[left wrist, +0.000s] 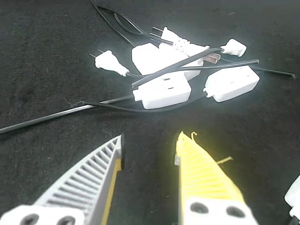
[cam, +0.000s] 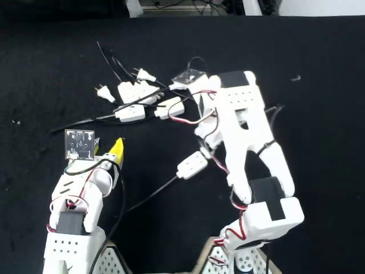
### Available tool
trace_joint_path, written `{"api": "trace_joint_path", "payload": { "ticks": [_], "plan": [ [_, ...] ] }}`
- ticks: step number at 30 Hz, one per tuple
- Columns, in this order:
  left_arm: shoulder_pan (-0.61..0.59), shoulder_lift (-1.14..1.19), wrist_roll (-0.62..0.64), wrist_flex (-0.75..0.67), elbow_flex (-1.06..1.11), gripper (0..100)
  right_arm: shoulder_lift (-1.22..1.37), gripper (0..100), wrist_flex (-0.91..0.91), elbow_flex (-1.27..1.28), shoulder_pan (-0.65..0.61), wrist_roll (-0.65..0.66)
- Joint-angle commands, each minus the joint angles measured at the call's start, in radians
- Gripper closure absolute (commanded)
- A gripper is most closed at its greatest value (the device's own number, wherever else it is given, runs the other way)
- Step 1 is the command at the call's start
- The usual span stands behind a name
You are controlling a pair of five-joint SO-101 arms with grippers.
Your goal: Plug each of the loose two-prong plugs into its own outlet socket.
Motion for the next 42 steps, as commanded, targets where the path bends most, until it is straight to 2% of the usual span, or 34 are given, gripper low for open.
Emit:
{"api": "trace_joint_path", "payload": {
  "ticks": [1, 24, 33, 42],
  "plan": [
    [-0.008, -0.012, 0.006, 0.005, -0.002, 81, -0.005, 98.8, -0.031, 0.012, -0.034, -0.012],
    [-0.008, -0.012, 0.006, 0.005, -0.002, 81, -0.004, 98.8, -0.035, 0.059, -0.044, -0.006],
    [-0.008, -0.012, 0.006, 0.005, -0.002, 81, 0.128, 98.8, -0.028, -0.007, -0.04, -0.077],
    [-0.035, -0.012, 0.009, 0.005, -0.007, 81, 0.105, 98.8, -0.023, -0.021, -0.058, -0.077]
  ]
}}
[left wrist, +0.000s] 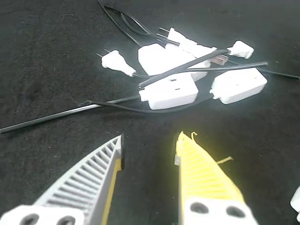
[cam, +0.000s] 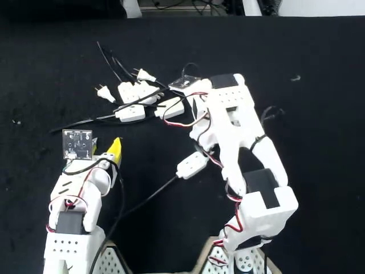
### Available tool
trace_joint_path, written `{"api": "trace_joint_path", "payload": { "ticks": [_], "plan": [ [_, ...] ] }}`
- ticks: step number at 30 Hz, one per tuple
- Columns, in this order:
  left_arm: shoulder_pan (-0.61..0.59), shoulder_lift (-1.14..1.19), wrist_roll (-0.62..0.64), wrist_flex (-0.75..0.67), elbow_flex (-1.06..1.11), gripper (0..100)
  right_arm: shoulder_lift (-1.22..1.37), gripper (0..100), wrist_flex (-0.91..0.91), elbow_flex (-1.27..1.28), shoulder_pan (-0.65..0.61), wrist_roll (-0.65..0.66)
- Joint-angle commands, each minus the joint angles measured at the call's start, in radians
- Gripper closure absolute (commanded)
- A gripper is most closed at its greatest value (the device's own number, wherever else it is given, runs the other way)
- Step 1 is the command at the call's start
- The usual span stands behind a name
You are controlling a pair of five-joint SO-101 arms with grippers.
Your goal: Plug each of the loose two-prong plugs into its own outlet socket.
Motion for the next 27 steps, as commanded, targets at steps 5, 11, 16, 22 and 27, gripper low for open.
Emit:
{"api": "trace_joint_path", "payload": {
  "ticks": [5, 11, 16, 22, 27],
  "plan": [
    [-0.01, -0.012, 0.009, 0.005, -0.005, 81, -0.002, 98.8, -0.011, -0.035, -0.078, -0.014],
    [-0.012, -0.012, 0.009, 0.005, -0.007, 81, -0.002, 98.8, -0.011, -0.035, -0.144, -0.021],
    [-0.076, -0.012, 0.011, 0.005, -0.021, 81, -0.002, 98.8, -0.011, -0.035, -0.173, -0.041],
    [-0.116, -0.012, 0.012, 0.006, -0.019, 81, -0.005, 98.8, -0.009, -0.036, -0.169, -0.038],
    [-0.084, -0.012, 0.014, 0.035, -0.007, 81, -0.01, 98.8, -0.008, -0.036, -0.17, -0.04]
  ]
}}
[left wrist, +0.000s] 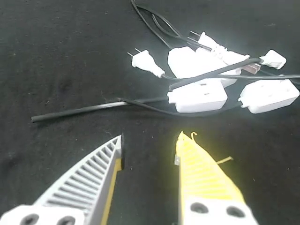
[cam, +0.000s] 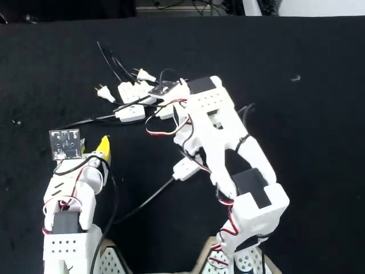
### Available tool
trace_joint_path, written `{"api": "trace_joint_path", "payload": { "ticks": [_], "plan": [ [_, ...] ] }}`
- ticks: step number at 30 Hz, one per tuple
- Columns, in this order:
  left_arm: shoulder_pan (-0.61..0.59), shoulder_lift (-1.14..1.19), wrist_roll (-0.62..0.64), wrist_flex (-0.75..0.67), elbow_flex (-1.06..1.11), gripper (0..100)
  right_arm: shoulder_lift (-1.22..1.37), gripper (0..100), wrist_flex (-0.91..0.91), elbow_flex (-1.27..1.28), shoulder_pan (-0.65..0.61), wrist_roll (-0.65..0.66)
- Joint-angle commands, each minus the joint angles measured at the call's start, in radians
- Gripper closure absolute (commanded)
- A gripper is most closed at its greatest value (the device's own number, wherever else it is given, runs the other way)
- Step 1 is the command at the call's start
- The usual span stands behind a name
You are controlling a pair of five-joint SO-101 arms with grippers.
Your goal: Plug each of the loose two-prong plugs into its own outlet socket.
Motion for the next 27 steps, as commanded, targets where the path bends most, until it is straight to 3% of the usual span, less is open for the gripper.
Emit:
{"api": "trace_joint_path", "payload": {
  "ticks": [1, 9, 27],
  "plan": [
    [0.047, -0.012, 0.009, 0.04, -0.004, 81, -0.025, 98.8, -0.008, -0.016, -0.032, -0.009],
    [0.213, -0.012, 0.002, 0.064, 0.005, 81, -0.024, 98.8, -0.008, -0.015, -0.035, -0.038],
    [0.206, -0.012, 0.002, 0.066, 0.001, 81, 0.081, 98.8, -0.087, 0.013, -0.069, -0.08]
  ]
}}
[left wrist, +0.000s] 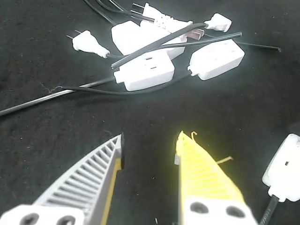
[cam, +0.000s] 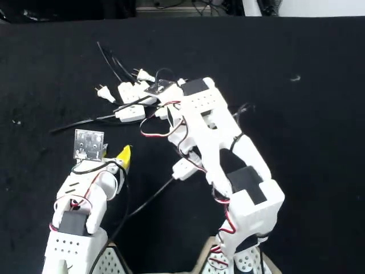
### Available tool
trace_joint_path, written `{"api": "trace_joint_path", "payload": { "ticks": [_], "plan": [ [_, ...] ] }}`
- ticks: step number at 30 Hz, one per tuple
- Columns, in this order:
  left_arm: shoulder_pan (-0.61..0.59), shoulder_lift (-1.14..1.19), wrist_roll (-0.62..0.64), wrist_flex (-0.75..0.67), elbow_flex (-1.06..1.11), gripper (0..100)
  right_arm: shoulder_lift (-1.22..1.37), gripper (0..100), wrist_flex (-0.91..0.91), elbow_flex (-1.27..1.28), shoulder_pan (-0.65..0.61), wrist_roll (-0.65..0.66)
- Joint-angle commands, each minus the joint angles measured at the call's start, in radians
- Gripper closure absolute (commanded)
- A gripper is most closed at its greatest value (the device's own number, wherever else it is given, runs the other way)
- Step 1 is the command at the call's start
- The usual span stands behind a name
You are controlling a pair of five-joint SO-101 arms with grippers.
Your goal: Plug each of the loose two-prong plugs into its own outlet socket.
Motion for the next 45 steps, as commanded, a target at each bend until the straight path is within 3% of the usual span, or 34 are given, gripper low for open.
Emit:
{"api": "trace_joint_path", "payload": {
  "ticks": [1, 17, 32, 39, 45],
  "plan": [
    [0.008, -0.012, 0.002, 0.003, -0.004, 81, 0.016, 98.8, -0.025, 0.031, -0.031, -0.011],
    [0.008, -0.012, 0.002, 0.003, -0.005, 81, 0.048, 98.8, -0.184, 0.14, 0.026, 0.032],
    [0.008, -0.012, 0.002, 0.003, -0.005, 81, -0.176, 98.6, -0.204, 0.254, 0.025, 0.032],
    [0.008, -0.012, 0.002, 0.003, -0.005, 81, -0.193, 82.2, -0.195, 0.239, 0.023, 0.032],
    [0.008, -0.012, 0.002, 0.003, -0.005, 81, -0.305, 82.1, -0.095, 0.13, 0.026, 0.032]
  ]
}}
